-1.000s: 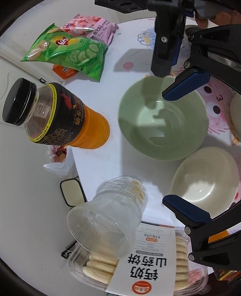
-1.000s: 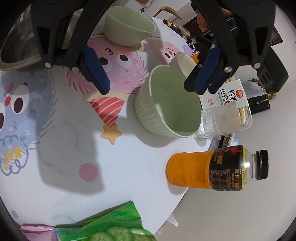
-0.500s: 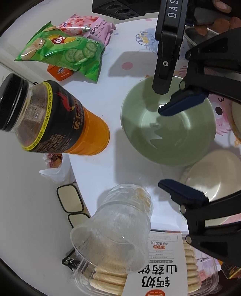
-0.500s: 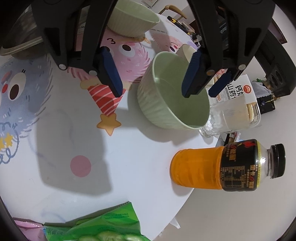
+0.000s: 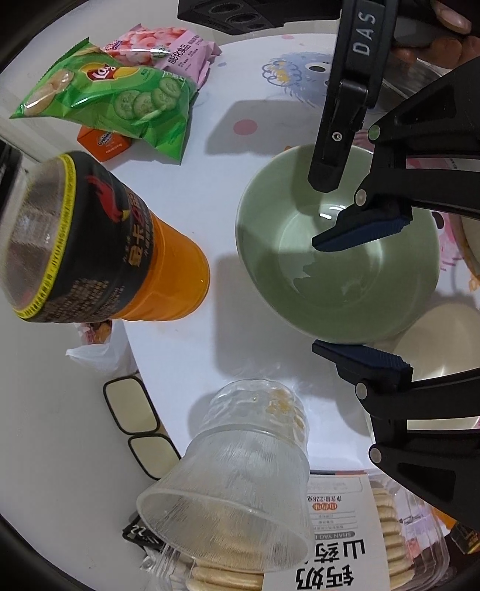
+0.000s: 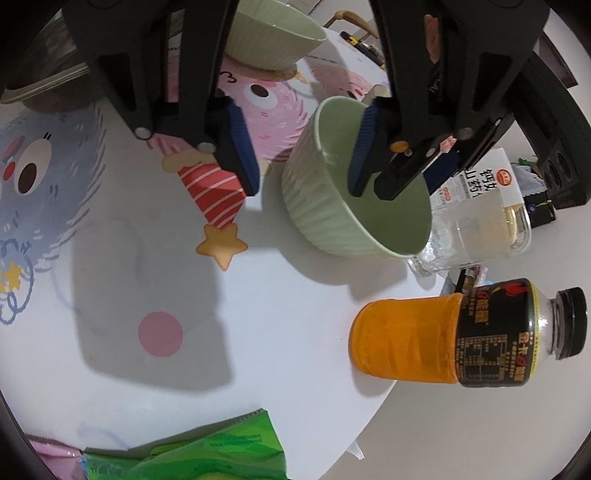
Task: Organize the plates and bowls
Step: 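Close the right gripper on the green bowl rim while the left grips the opposite rim, then lift the second green bowl with both grippers and carry it, then lower the green bowl into the first green bowl with both grippers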
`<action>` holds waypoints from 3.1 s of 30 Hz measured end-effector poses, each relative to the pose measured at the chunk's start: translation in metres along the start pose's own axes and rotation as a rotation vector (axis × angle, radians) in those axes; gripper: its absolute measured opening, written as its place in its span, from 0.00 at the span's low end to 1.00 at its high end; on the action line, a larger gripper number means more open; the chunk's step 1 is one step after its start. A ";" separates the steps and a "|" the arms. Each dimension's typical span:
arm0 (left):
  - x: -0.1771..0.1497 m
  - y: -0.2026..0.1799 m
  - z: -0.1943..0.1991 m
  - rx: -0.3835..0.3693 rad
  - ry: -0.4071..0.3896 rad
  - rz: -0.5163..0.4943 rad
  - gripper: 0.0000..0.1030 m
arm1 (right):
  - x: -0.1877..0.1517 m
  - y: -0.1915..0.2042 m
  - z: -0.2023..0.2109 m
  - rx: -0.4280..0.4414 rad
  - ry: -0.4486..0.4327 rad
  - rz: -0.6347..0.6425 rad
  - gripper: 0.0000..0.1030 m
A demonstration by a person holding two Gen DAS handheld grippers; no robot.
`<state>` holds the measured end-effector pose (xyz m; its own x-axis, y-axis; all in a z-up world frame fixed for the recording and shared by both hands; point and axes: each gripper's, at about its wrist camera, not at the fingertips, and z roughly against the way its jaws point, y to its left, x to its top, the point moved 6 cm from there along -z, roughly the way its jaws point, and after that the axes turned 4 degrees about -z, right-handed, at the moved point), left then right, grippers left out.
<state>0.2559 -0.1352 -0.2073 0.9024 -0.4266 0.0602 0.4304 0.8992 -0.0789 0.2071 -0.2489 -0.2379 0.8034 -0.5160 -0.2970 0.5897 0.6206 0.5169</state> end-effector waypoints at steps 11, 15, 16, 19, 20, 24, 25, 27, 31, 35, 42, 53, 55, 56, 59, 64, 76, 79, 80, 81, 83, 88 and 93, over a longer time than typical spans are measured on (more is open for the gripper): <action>-0.003 0.003 -0.012 -0.016 0.024 0.033 0.40 | 0.002 0.013 -0.016 -0.101 -0.017 0.130 0.36; -0.005 0.002 -0.017 -0.014 0.032 0.033 0.37 | 0.003 0.017 -0.021 -0.111 -0.015 0.153 0.27; -0.006 0.002 -0.018 -0.010 0.033 0.032 0.36 | 0.002 0.018 -0.023 -0.114 -0.010 0.158 0.26; -0.007 0.004 -0.022 0.006 0.030 0.032 0.31 | 0.002 0.020 -0.028 -0.142 -0.010 0.180 0.16; -0.007 0.004 -0.023 0.005 0.030 0.033 0.30 | 0.002 0.020 -0.027 -0.160 -0.021 0.183 0.16; -0.010 0.005 -0.027 0.018 0.032 0.022 0.28 | 0.000 0.021 -0.027 -0.175 -0.037 0.204 0.15; -0.010 0.005 -0.028 0.020 0.033 0.021 0.26 | 0.000 0.021 -0.028 -0.177 -0.037 0.206 0.15; -0.010 0.010 -0.027 0.029 0.029 0.035 0.19 | 0.001 0.021 -0.028 -0.177 -0.033 0.203 0.15; -0.012 0.019 -0.028 0.015 0.022 0.064 0.11 | -0.001 0.024 -0.030 -0.198 -0.020 0.233 0.15; -0.013 0.017 -0.030 0.015 0.022 0.041 0.10 | -0.001 0.025 -0.029 -0.203 -0.023 0.254 0.14; -0.013 0.007 -0.023 0.005 0.005 0.024 0.09 | -0.003 0.022 -0.019 -0.220 -0.049 0.255 0.13; -0.022 -0.001 -0.003 0.004 -0.021 -0.010 0.09 | -0.013 0.019 0.008 -0.224 -0.071 0.280 0.13; -0.026 -0.002 0.002 0.006 -0.027 -0.008 0.09 | -0.017 0.019 0.012 -0.224 -0.075 0.287 0.13; -0.029 -0.002 0.005 0.009 -0.031 -0.009 0.09 | -0.019 0.019 0.014 -0.223 -0.077 0.291 0.13; -0.039 -0.009 0.016 0.016 -0.039 -0.010 0.09 | -0.027 0.020 0.018 -0.226 -0.084 0.307 0.13; -0.052 -0.016 0.031 0.017 -0.053 -0.005 0.09 | -0.043 0.023 0.024 -0.230 -0.096 0.336 0.13; -0.095 -0.022 0.058 0.014 -0.082 -0.006 0.09 | -0.092 0.021 0.043 -0.237 -0.129 0.371 0.13; -0.108 -0.024 0.065 0.013 -0.090 -0.014 0.09 | -0.107 0.019 0.047 -0.244 -0.135 0.380 0.13; -0.111 -0.026 0.066 0.014 -0.092 -0.014 0.09 | -0.113 0.018 0.049 -0.245 -0.137 0.382 0.13; -0.114 -0.026 0.067 0.013 -0.094 -0.014 0.09 | -0.115 0.018 0.047 -0.245 -0.138 0.384 0.13; -0.123 -0.028 0.070 0.013 -0.096 -0.015 0.09 | -0.123 0.017 0.047 -0.247 -0.140 0.387 0.13; -0.143 -0.031 0.074 0.008 -0.098 -0.018 0.09 | -0.143 0.013 0.049 -0.255 -0.139 0.398 0.13; -0.160 -0.034 0.076 0.011 -0.097 -0.022 0.09 | -0.163 0.006 0.046 -0.253 -0.125 0.397 0.13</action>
<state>0.0956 -0.0904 -0.1383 0.8863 -0.4351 0.1584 0.4491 0.8911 -0.0653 0.0762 -0.1880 -0.1497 0.9634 -0.2678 -0.0096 0.2537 0.9000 0.3543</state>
